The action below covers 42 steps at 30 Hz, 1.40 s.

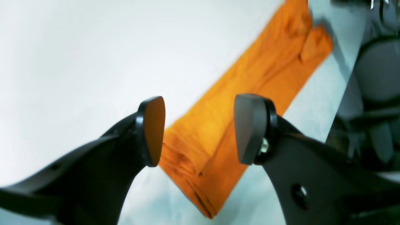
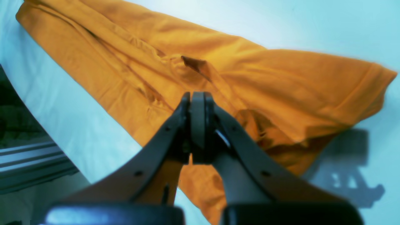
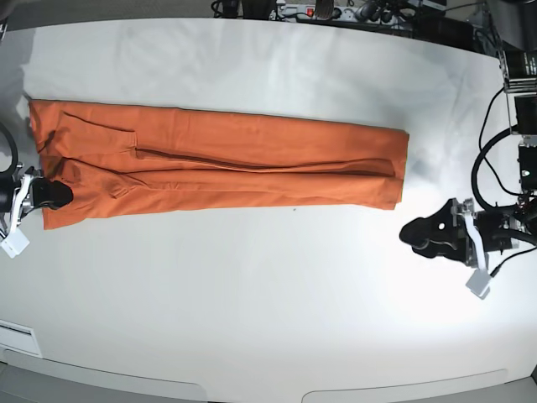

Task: Fold the T-shirt properly
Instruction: 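Open both grippers and pull them back from the folded strip, then move both grippers to the strip's ends and grasp them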

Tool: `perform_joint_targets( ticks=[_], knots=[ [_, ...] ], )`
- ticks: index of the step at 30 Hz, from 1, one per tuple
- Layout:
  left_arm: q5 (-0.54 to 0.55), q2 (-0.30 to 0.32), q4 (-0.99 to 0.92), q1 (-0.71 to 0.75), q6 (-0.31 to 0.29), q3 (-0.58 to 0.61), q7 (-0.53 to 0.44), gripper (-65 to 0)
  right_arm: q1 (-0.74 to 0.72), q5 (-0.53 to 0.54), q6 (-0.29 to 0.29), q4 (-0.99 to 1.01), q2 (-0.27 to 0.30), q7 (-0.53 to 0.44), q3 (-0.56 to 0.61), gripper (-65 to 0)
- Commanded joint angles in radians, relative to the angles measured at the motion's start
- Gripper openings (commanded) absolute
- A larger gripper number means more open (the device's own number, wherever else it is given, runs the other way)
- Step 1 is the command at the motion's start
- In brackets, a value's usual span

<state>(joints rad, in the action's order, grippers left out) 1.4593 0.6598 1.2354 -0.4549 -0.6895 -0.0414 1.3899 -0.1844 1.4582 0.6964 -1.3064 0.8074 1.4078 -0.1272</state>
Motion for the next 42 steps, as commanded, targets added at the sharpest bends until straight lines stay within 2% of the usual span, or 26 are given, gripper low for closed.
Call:
perform_joint_targets(
  ticks=[1,3,4,6,8,9,11,18,21,26,28,30,36,42],
  knots=[
    [0.024,0.019,0.013,-0.019,-0.009,-0.045,-0.002,-28.4,-0.019,0.025,0.002,-0.013,0.021,-0.012,-0.011,-65.0],
    [0.024,0.02,0.013,-0.008,-0.009,-0.108,-0.002,-28.9,-0.007,0.025,0.002,-0.014,0.017,-0.012,-0.011,-65.0],
    [0.024,0.019,0.013,0.0,-0.009,-0.14,-0.002,-31.3,-0.002,0.025,0.002,-0.014,0.015,-0.012,-0.011,-65.0],
    [0.024,0.019,0.013,0.024,-0.009,-0.196,-0.004,-42.1,0.01,0.025,0.002,-0.014,0.012,-0.012,-0.011,-65.0],
    [0.024,0.019,0.013,0.051,-0.009,-0.238,-0.005,-61.0,0.015,0.025,0.002,-0.014,0.006,-0.012,-0.011,-65.0],
    [0.024,0.019,0.013,0.066,-0.009,-0.252,-0.005,-65.0,0.015,0.025,0.002,-0.016,0.003,-0.012,-0.011,-65.0],
    [0.024,0.019,0.013,0.1,0.011,-0.269,-0.005,-65.0,0.015,0.025,0.002,-0.016,0.002,-0.012,-0.011,-65.0],
    [0.024,0.019,0.013,0.201,0.01,-0.27,-0.013,-65.0,0.015,0.025,0.002,-0.016,0.002,-0.012,-0.048,-65.0],
    [0.024,0.019,0.014,0.214,0.009,-0.27,-0.014,-65.0,0.015,0.025,0.002,-0.016,0.002,-0.027,-0.169,-65.0],
    [0.024,0.019,0.017,0.214,0.003,-0.27,-0.02,-65.0,0.028,0.025,0.002,-0.017,0.003,-0.019,-0.45,-65.0],
    [0.024,0.019,0.026,0.22,-0.006,-0.269,-0.02,-65.0,0.069,0.025,0.002,-0.026,0.006,-0.027,-0.51,-65.0],
    [0.024,0.019,0.048,0.231,-0.009,-0.269,-0.02,-65.0,0.13,0.025,0.002,-0.042,0.002,-0.027,-0.521,-65.0],
    [0.024,0.019,0.165,0.252,-0.009,-0.27,-0.022,-65.0,0.281,0.025,0.002,-0.113,-0.069,-0.027,-0.521,-65.0],
    [0.024,0.018,0.224,0.302,-0.009,-0.271,-0.032,-65.0,0.38,0.025,0.002,-0.303,-0.173,-0.037,-0.521,-65.0]
  ],
)
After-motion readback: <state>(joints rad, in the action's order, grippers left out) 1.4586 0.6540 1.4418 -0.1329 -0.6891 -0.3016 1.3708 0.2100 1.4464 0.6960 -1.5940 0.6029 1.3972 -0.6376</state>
